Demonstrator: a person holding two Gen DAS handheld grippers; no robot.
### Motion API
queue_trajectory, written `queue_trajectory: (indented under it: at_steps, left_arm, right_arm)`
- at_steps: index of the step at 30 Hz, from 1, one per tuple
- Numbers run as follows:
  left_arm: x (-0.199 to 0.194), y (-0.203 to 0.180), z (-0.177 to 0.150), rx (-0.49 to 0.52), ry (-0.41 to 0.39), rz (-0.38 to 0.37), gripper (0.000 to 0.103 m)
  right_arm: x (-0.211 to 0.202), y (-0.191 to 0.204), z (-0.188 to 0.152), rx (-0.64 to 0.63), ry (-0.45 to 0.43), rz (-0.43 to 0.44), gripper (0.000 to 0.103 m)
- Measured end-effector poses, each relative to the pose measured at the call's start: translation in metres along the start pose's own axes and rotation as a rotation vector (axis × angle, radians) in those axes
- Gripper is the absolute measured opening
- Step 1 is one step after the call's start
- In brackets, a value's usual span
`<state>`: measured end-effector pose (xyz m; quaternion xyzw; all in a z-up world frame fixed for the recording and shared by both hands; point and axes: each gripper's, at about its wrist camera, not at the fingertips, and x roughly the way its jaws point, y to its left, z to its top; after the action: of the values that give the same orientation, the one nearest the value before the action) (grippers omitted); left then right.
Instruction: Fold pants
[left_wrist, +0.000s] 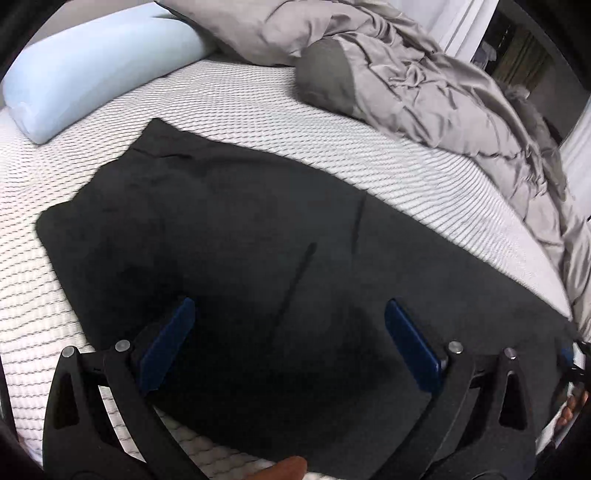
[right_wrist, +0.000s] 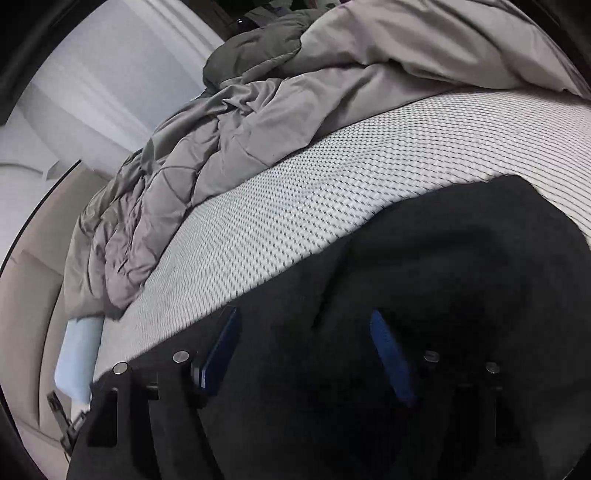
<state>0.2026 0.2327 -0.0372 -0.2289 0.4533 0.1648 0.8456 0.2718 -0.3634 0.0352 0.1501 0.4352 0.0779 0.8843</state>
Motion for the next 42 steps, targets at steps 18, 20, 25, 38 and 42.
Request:
queue_trajectory:
  at_steps: [18,20,25,38,42]
  left_arm:
    - [-0.048,-0.041,-0.065,0.054,-0.057,-0.17,0.102]
    - [-0.045,-0.046,-0.068,0.061,-0.052,-0.149,0.102]
    - [-0.034,-0.041,-0.067,-0.009,-0.024,-0.156,0.102]
    - [-0.032,-0.026,-0.059,-0.087,-0.033,-0.194,0.102]
    - [-0.034,-0.021,-0.062,-0.053,-0.044,-0.149,0.102]
  right_arm:
    - [-0.151,-0.136,-0.074,0.153,-0.163,0.008,0.084]
    - [-0.153,-0.161,-0.08,0.245,-0.139,0.083,0.084]
    - [-0.137,-0.184,-0.086,0.354,-0.078,0.159,0.083]
    - [-0.194,-0.146,-0.081,0.257,-0.275,0.174,0.018]
    - [-0.184,-0.16,-0.09,0.253,-0.195,0.015,0.02]
